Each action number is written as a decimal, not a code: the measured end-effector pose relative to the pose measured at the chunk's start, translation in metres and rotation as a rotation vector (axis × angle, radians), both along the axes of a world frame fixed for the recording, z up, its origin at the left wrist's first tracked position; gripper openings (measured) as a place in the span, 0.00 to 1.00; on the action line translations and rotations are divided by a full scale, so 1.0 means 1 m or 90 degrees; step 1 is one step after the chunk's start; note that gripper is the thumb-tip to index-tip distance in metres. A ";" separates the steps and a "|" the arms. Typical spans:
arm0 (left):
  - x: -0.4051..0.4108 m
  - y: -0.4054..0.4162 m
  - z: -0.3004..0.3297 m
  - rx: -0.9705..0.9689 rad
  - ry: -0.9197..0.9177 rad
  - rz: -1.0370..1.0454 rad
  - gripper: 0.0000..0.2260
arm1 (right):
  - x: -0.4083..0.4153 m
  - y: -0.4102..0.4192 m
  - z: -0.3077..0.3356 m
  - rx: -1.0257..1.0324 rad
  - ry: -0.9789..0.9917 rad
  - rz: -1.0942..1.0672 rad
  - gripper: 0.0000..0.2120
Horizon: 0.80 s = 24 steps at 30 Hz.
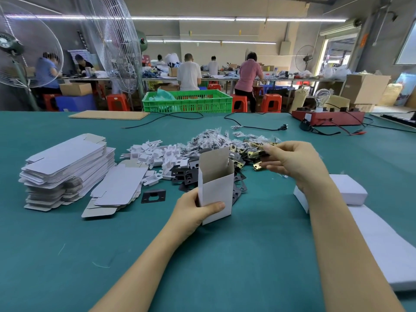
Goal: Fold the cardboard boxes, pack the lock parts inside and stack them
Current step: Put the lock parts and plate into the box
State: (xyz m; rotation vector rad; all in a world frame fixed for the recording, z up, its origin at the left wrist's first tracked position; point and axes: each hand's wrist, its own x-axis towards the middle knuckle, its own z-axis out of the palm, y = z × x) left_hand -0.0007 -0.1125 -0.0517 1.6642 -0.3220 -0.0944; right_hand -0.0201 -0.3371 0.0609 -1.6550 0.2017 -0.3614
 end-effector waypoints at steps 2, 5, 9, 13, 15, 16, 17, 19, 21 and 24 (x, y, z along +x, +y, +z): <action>0.000 0.000 0.000 -0.002 -0.001 -0.003 0.23 | -0.001 0.001 0.005 -0.130 -0.032 -0.072 0.06; 0.001 0.000 0.001 0.004 -0.005 -0.005 0.23 | -0.007 0.002 0.017 -0.210 -0.042 -0.053 0.02; 0.000 0.000 0.001 0.005 -0.004 -0.005 0.22 | -0.026 0.011 0.039 -0.126 -0.076 0.115 0.06; -0.001 -0.001 0.001 0.007 -0.007 -0.011 0.22 | -0.037 0.025 0.052 -0.245 -0.132 0.145 0.04; -0.002 -0.001 0.001 0.009 -0.008 -0.009 0.19 | -0.040 0.034 0.055 -0.365 -0.151 0.153 0.04; -0.002 -0.001 0.001 0.007 -0.007 -0.007 0.17 | -0.040 0.038 0.055 -0.425 -0.160 0.155 0.03; -0.002 -0.001 0.001 0.004 -0.005 -0.007 0.17 | -0.040 0.041 0.055 -0.474 -0.168 0.158 0.03; -0.002 -0.001 0.001 0.003 -0.003 -0.007 0.18 | -0.038 0.049 0.054 -0.507 -0.192 0.177 0.04; -0.001 -0.001 0.001 0.006 -0.003 -0.007 0.18 | -0.036 0.057 0.053 -0.457 -0.225 0.219 0.04; -0.002 0.000 0.001 0.008 -0.001 -0.008 0.18 | -0.035 0.068 0.051 -0.400 -0.276 0.246 0.05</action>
